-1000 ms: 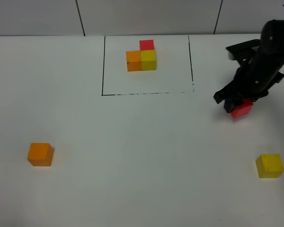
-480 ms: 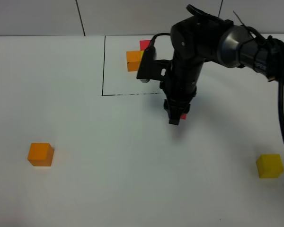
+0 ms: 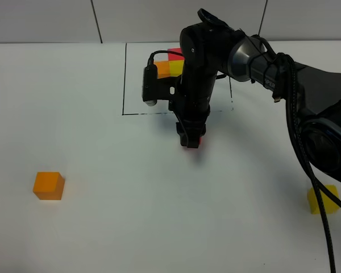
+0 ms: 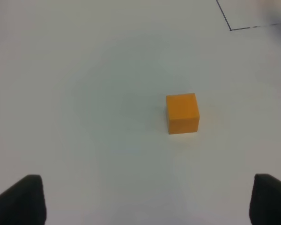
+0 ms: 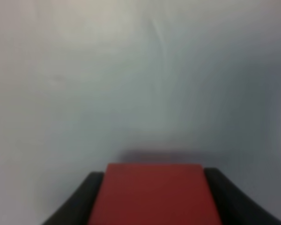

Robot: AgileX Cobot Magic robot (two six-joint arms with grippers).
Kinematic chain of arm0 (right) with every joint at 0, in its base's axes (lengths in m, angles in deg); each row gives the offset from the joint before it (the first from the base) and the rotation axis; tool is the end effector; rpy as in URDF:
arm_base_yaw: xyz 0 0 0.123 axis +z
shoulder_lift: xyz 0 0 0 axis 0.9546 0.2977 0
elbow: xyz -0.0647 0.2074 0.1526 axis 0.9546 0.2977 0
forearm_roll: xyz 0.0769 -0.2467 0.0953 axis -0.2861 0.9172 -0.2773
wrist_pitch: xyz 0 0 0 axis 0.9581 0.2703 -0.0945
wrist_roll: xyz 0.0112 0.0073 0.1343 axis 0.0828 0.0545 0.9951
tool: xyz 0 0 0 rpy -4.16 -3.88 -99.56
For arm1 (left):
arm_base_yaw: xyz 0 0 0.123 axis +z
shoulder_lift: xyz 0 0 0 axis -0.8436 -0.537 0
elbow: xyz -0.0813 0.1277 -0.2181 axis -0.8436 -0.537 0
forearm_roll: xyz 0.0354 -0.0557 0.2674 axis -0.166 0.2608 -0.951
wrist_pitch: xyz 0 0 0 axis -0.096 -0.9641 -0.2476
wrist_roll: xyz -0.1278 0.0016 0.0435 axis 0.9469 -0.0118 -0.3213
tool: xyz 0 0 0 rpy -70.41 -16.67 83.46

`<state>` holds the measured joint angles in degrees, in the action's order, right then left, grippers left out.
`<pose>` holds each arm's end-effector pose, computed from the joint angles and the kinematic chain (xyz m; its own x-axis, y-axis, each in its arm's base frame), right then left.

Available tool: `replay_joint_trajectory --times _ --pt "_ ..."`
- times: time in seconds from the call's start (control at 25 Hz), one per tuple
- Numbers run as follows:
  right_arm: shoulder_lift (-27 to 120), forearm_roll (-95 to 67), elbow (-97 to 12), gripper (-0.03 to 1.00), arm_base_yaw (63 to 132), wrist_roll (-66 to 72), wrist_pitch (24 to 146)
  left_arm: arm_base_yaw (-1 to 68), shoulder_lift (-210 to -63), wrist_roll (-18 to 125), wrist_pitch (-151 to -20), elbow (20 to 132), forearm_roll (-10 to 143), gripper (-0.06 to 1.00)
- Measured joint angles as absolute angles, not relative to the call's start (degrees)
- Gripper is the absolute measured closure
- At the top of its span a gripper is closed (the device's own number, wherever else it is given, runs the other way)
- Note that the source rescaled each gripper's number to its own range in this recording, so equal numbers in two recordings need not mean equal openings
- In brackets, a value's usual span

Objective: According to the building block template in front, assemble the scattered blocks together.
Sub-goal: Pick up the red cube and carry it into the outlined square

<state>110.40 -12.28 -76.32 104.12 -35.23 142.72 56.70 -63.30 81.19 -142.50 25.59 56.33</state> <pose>0.4172 0.2719 0.0739 -0.0006 -0.9907 -0.1360 -0.9998 0.0031 -0.0179 0.0734 -0.0075 0.2711 -0.4403 0.0902 -0.8933 0.0939 0.9941 0.0542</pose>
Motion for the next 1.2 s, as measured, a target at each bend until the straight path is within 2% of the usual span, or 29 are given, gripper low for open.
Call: replay_joint_trajectory --times 1.2 --pt "113.5 -14.0 -76.8 0.97 102.9 -35.9 140.4 56.7 -63.3 81.2 -142.5 25.6 56.3 -0.05"
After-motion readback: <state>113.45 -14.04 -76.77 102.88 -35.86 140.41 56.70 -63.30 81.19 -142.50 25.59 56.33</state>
